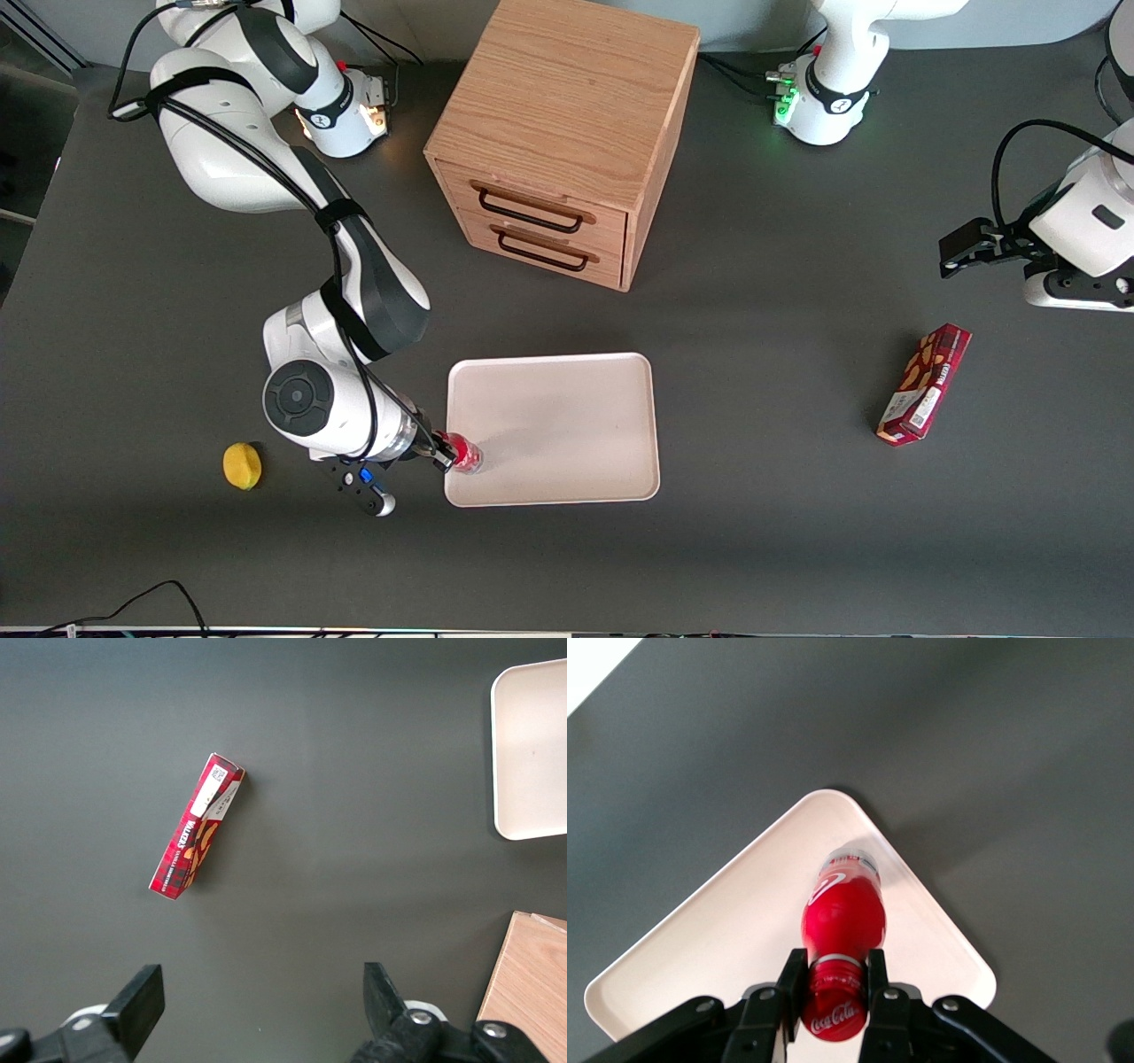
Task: Place coke bottle on tray
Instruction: 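Carry the held bottle over the white tray and lower it, then open the right gripper to release the bottle and lift away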
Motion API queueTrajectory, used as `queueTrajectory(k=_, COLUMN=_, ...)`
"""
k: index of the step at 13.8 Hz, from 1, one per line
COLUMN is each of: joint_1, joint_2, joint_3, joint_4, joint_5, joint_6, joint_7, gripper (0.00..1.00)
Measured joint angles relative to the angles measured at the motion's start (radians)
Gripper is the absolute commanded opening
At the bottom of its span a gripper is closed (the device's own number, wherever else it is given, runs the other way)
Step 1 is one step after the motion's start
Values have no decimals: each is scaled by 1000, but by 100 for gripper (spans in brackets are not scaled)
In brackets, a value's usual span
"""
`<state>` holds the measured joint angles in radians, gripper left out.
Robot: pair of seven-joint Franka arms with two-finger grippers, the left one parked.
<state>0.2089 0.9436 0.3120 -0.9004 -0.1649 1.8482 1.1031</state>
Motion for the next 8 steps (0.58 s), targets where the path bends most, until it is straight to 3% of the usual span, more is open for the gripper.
queueTrajectory(k=5, joint_1=-8, joint_2=1, joint_3=21, joint_4=31, joint_5=-28, joint_6=-39, joint_7=-4, gripper=100)
queueTrajectory(k=8, joint_1=-73, joint_2=-90, joint_3=94, joint_4=84, joint_5=-55, joint_6=-229, joint_7=-130, gripper=100)
